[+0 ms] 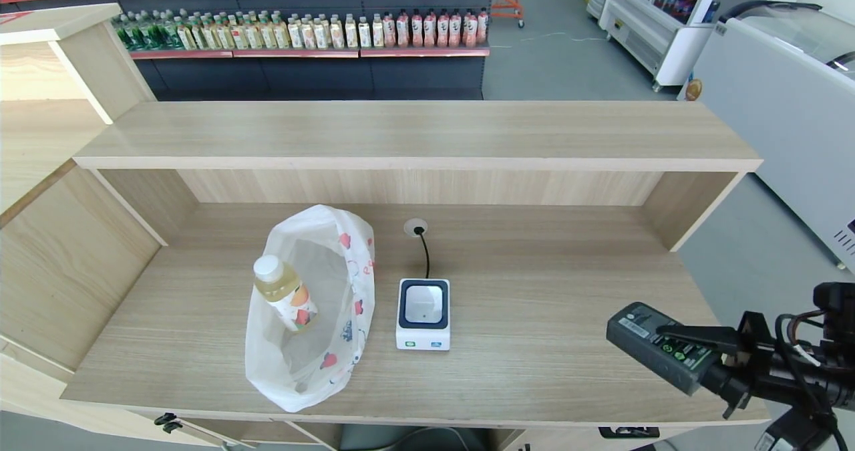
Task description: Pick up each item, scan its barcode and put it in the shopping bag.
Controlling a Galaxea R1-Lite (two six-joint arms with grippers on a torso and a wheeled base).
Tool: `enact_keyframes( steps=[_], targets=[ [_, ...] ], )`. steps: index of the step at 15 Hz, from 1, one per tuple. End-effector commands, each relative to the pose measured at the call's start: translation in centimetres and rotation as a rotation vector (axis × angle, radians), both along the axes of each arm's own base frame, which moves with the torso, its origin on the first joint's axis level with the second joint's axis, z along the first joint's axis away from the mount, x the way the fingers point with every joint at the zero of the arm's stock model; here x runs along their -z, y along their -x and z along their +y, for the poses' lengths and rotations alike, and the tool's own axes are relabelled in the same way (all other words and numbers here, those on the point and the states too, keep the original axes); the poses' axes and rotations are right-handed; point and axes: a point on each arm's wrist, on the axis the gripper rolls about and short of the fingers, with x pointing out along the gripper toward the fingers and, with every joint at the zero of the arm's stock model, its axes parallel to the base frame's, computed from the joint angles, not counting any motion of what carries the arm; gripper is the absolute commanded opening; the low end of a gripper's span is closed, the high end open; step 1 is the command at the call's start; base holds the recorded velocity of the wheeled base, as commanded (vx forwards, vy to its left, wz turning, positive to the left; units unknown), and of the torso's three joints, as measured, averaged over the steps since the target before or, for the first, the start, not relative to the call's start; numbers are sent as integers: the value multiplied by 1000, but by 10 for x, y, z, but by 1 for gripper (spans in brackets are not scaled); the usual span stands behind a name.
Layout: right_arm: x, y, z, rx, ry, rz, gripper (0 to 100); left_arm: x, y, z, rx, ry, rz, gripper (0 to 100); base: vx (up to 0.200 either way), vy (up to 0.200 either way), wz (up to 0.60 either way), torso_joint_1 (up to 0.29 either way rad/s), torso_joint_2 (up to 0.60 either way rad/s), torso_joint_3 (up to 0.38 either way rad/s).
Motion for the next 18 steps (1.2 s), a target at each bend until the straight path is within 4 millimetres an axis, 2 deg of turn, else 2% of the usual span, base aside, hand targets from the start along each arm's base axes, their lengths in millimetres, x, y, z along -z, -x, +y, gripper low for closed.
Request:
enact_keyframes(
  steps=[1, 4, 6, 10, 14, 18],
  targets=[
    [-5, 8, 32, -181, 45, -82, 0, 0, 0, 0, -1, 0, 0, 100, 0, 0, 0, 0, 0, 0],
    [-17, -13, 101, -495, 64, -234, 0, 0, 0, 0, -2, 0, 0, 100, 0, 0, 0, 0, 0, 0],
    [-20, -22, 126, -590, 66, -319, 0, 0, 0, 0, -1, 0, 0, 100, 0, 0, 0, 0, 0, 0],
    [-13, -23, 140, -660, 65, -382, 0, 0, 0, 0, -1, 0, 0, 100, 0, 0, 0, 0, 0, 0],
    [-21, -19, 157, -718, 54, -424, 0, 0, 0, 0, -1, 0, 0, 100, 0, 0, 0, 0, 0, 0],
    [-29, -26, 172, -755, 45, -482, 0, 0, 0, 0, -2, 0, 0, 100, 0, 0, 0, 0, 0, 0]
  ],
)
